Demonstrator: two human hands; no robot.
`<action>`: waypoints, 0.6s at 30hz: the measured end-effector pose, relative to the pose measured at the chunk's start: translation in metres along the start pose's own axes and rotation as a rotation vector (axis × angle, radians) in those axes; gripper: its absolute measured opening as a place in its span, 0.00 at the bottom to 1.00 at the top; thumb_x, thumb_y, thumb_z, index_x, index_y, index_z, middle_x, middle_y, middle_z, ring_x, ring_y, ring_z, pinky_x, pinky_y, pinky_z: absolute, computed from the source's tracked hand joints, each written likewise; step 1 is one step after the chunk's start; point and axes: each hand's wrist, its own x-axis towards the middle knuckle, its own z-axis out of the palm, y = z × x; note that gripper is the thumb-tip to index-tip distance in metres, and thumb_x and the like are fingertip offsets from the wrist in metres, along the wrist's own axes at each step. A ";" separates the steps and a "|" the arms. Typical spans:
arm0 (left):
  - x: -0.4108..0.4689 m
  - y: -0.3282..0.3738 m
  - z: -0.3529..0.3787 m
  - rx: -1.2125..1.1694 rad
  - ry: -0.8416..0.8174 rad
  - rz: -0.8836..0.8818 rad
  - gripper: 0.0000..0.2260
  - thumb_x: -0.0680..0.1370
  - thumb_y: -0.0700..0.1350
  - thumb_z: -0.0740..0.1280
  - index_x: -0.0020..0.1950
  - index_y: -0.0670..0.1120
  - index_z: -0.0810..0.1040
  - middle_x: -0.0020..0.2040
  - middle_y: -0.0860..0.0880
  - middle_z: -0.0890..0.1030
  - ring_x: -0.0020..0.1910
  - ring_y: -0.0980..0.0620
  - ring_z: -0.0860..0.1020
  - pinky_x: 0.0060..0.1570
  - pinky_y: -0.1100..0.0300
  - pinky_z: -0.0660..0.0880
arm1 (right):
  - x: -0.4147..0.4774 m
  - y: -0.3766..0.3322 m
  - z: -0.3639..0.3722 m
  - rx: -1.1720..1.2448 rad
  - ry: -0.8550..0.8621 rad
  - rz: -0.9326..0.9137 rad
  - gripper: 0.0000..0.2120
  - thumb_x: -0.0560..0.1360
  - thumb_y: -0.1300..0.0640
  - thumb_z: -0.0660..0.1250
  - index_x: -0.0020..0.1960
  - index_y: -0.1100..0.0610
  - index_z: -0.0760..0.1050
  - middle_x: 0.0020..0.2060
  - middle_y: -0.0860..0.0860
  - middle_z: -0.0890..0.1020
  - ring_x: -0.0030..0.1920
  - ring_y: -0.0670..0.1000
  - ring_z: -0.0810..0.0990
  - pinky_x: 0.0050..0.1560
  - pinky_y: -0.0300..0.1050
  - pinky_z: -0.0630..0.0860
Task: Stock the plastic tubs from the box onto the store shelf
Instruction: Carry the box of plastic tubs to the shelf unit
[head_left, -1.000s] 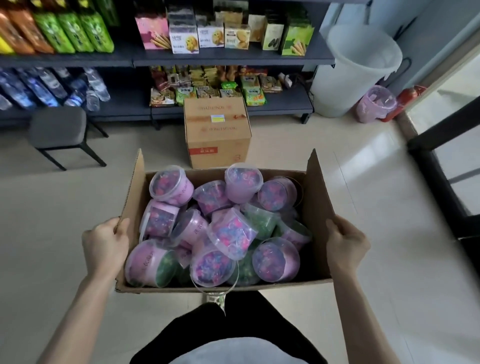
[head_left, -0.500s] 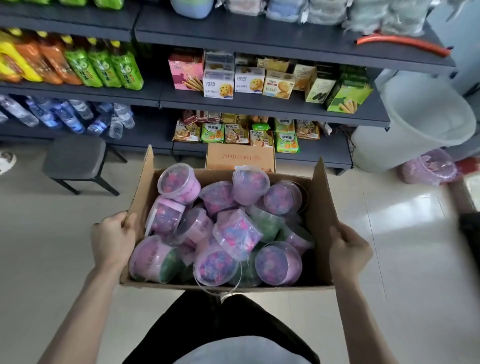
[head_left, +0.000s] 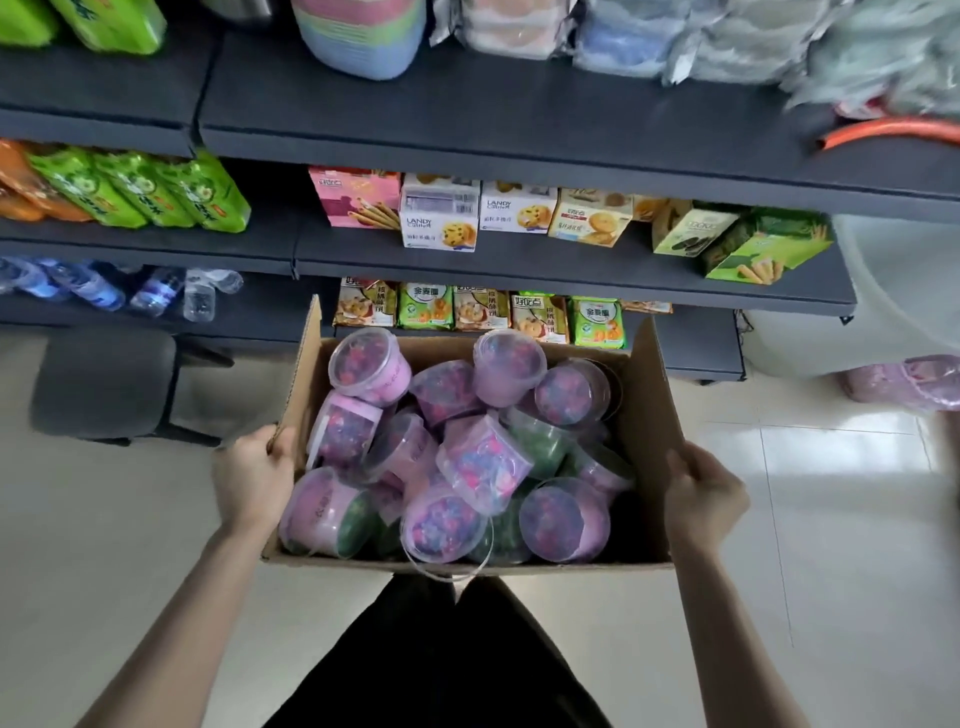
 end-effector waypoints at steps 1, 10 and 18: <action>0.016 0.005 0.007 -0.003 -0.006 -0.010 0.17 0.75 0.34 0.65 0.28 0.43 0.64 0.25 0.34 0.71 0.26 0.40 0.66 0.29 0.53 0.63 | 0.011 -0.006 0.012 -0.011 -0.005 0.005 0.08 0.72 0.66 0.68 0.50 0.63 0.82 0.45 0.61 0.85 0.42 0.55 0.81 0.46 0.43 0.72; 0.109 0.029 0.077 -0.069 0.002 -0.078 0.15 0.74 0.33 0.66 0.28 0.39 0.67 0.23 0.39 0.69 0.26 0.46 0.63 0.29 0.56 0.58 | 0.102 -0.024 0.098 -0.127 -0.028 -0.039 0.10 0.71 0.62 0.65 0.48 0.66 0.81 0.42 0.64 0.84 0.40 0.57 0.80 0.40 0.44 0.68; 0.118 0.025 0.122 -0.078 0.111 -0.010 0.14 0.73 0.39 0.65 0.30 0.34 0.73 0.22 0.39 0.69 0.24 0.39 0.65 0.29 0.55 0.58 | 0.118 0.007 0.131 -0.068 -0.034 0.039 0.15 0.70 0.58 0.62 0.51 0.62 0.82 0.45 0.61 0.84 0.44 0.57 0.81 0.41 0.42 0.71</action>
